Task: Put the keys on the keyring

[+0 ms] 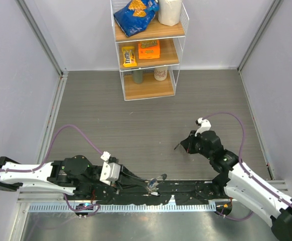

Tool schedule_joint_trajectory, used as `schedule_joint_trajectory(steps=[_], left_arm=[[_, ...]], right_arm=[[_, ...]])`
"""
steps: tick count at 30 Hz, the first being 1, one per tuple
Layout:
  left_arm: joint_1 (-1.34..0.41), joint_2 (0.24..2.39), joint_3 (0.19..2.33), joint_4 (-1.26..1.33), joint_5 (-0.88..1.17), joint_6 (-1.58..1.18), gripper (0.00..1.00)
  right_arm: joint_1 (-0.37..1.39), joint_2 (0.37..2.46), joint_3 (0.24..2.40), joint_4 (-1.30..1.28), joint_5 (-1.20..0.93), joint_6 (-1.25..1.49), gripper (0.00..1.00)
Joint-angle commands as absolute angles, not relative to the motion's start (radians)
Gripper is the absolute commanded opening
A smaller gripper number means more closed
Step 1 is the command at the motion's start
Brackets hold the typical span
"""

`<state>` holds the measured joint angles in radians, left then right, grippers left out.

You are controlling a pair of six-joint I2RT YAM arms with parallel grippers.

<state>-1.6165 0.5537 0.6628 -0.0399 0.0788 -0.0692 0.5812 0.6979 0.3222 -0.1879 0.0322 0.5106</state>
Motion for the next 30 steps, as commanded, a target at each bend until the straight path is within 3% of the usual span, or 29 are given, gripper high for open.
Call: schedule_joint_trajectory(steps=[1, 12, 21, 30], left_arm=[[-1.62, 0.554, 0.684, 0.048, 0.084, -0.067, 0.0], [-1.62, 0.566, 0.704, 0.048, 0.123, -0.081, 0.0], [-1.62, 0.568, 0.721, 0.048, 0.127, -0.095, 0.0], [-1.62, 0.557, 0.721, 0.048, 0.009, -0.118, 0.0]], right_arm=[[0.586, 0.614, 0.417, -0.222, -0.083, 0.376, 0.05], [0.624, 0.489, 0.512, -0.118, -0.38, 0.284, 0.06], [0.831, 0.547, 0.745, -0.179, -0.255, 0.068, 0.06], [0.949, 0.623, 1.007, -0.371, -0.264, -0.126, 0.05]])
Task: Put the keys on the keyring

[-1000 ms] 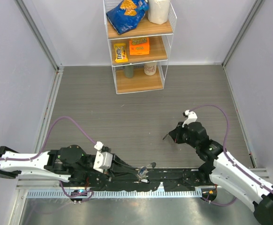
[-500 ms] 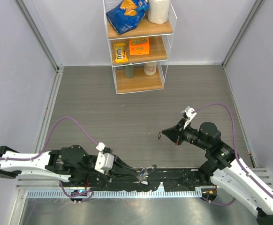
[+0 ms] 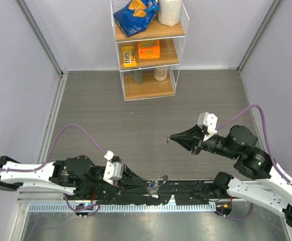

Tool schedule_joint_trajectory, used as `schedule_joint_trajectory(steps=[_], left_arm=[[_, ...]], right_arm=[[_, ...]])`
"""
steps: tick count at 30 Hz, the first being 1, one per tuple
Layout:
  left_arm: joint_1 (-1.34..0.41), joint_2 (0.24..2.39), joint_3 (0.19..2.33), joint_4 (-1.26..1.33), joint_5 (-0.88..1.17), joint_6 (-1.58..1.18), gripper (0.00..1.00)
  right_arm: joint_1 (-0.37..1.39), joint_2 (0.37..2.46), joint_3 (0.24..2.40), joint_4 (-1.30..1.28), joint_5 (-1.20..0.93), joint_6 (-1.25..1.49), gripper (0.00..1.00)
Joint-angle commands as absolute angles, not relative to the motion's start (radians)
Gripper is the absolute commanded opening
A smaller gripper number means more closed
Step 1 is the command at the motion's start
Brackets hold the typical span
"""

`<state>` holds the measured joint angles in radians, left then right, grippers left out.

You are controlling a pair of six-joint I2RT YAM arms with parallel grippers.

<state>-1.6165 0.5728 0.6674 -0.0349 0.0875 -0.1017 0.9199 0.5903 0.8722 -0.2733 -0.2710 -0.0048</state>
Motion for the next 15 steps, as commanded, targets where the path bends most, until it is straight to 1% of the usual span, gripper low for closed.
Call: schedule_joint_trajectory(steps=[1, 9, 15], left_arm=[[-1.62, 0.557, 0.721, 0.046, -0.029, -0.118, 0.0], [-1.62, 0.537, 0.721, 0.032, -0.251, -0.107, 0.0], [-1.62, 0.512, 0.719, 0.032, -0.347, -0.081, 0.0]], right_arm=[[0.951, 0.633, 1.028, -0.415, -0.282, -0.144, 0.05], [0.969, 0.736, 1.216, -0.61, -0.434, -0.169, 0.06], [0.973, 0.785, 1.246, -0.692, -0.5, -0.156, 0.06]])
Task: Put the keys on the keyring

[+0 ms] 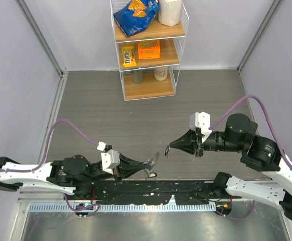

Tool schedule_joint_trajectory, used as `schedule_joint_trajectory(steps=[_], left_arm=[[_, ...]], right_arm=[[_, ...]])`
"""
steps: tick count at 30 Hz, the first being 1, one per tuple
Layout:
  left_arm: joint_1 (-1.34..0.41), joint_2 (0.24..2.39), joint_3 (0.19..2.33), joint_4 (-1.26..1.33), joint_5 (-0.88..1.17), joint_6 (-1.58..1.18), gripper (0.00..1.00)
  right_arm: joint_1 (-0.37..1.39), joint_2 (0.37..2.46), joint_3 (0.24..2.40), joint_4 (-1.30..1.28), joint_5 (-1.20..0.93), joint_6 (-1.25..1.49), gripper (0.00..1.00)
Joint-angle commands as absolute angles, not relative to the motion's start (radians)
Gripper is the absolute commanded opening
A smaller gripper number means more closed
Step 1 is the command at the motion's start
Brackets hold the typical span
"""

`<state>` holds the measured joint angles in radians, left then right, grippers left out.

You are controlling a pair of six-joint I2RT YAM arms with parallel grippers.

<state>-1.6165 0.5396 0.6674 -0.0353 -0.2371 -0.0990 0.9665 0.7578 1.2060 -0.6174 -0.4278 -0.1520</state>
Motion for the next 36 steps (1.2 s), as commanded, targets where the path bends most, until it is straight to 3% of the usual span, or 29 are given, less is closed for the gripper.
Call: schedule_joint_trajectory(steps=[1, 16, 36], left_arm=[[-1.62, 0.511, 0.721, 0.029, -0.357, -0.078, 0.0], [-1.62, 0.509, 0.726, 0.012, -0.367, -0.037, 0.0], [-1.62, 0.483, 0.712, 0.003, -0.146, -0.005, 0.0]], right_arm=[[0.973, 0.79, 1.243, -0.695, -0.526, -0.15, 0.06], [0.985, 0.857, 1.097, -0.338, -0.732, 0.193, 0.06], [1.011, 0.931, 1.132, -0.322, -0.693, 0.236, 0.06]])
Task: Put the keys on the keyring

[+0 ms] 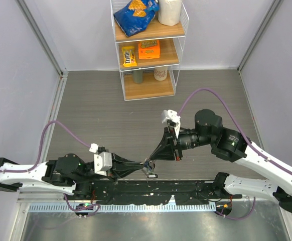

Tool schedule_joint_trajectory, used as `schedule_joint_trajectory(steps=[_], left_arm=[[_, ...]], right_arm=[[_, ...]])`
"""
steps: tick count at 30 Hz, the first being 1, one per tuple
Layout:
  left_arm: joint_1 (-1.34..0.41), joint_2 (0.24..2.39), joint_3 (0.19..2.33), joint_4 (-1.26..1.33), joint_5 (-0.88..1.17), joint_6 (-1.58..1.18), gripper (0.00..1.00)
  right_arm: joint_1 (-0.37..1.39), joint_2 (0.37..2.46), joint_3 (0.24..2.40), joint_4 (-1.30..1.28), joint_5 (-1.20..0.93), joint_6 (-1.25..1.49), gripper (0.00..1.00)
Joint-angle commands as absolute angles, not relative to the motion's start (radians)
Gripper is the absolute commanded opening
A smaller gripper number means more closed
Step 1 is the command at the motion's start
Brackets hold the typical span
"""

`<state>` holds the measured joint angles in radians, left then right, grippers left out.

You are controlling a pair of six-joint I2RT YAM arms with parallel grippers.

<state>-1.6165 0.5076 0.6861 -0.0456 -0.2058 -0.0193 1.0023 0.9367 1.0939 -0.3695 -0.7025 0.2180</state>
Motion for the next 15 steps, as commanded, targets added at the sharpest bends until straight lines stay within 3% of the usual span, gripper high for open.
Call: schedule_joint_trajectory(steps=[1, 15], left_arm=[[-1.62, 0.479, 0.709, 0.002, -0.141, -0.003, 0.0], [-1.62, 0.494, 0.723, -0.029, -0.118, 0.031, 0.0]], right_arm=[[1.011, 0.931, 1.131, -0.318, -0.696, 0.241, 0.05], [1.057, 0.959, 1.135, -0.267, -0.718, 0.281, 0.05]])
